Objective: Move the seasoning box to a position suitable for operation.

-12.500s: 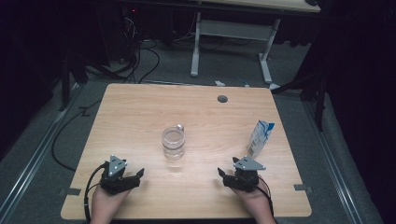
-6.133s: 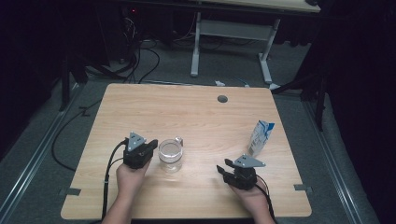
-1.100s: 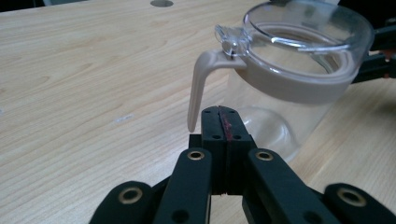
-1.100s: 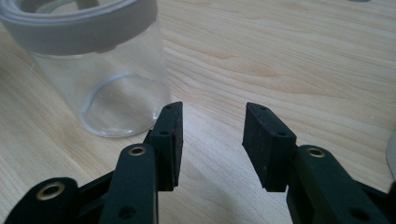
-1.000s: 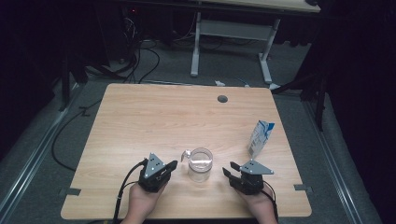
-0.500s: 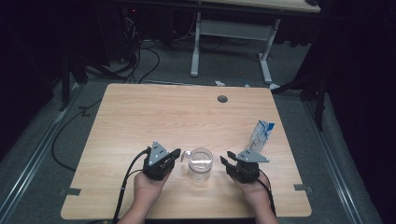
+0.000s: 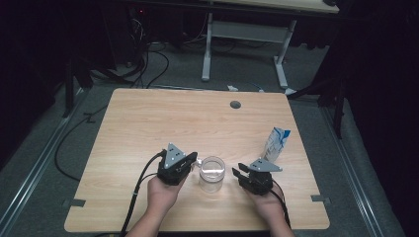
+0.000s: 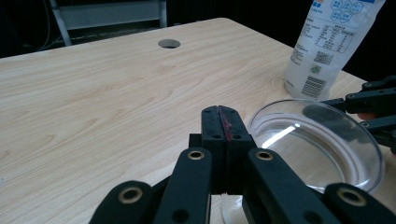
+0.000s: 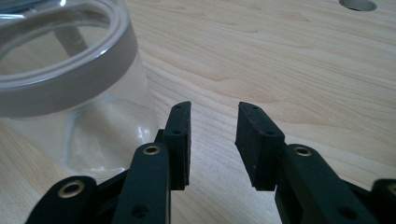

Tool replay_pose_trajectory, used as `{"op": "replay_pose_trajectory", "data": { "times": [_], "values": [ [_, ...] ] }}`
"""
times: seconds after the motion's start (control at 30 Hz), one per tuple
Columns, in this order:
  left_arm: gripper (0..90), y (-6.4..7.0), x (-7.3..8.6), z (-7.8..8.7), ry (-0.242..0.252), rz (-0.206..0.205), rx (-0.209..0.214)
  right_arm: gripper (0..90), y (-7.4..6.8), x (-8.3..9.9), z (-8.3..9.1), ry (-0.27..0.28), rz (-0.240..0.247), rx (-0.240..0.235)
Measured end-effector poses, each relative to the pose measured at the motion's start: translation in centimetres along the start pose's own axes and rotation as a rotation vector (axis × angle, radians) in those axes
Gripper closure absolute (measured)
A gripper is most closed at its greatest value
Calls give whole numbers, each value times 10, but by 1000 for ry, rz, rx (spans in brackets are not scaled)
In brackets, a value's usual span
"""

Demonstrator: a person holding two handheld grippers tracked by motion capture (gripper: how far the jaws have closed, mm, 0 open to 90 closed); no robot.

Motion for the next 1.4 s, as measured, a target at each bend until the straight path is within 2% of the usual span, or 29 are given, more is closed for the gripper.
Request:
{"op": "replay_pose_trajectory", "data": {
  "times": [0.1, 0.2, 0.67, 1.2, 1.3, 1.4],
  "values": [
    [900, 2, 0, -2, -6, -4, 1, 667, 1, -1, 1, 9, -11, -6],
    [900, 3, 1, -5, -15, -3, 5, 732, 0, -2, 4, 16, -7, -2],
    [900, 4, 2, -5, -17, -19, -11, 774, -8, -4, 9, 27, 10, -29],
    [900, 5, 5, -3, 2, -14, -14, 779, -12, -4, 10, 28, 22, -43],
    [900, 5, 5, -3, 6, -8, -11, 792, -14, -5, 10, 30, 27, -48],
    [900, 5, 5, -3, 8, -7, -10, 849, -17, -5, 11, 29, 32, -60]
  ]
}}
Point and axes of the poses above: each handheld gripper's, and its own axes: z roughly backward along the jaws, x roughly out of its underside, y roughly to its right, the point moved 5 cm from there along -z, roughly forward along the jaws, and after that the axes turned 15 degrees about -z, right-handed, at the moved point
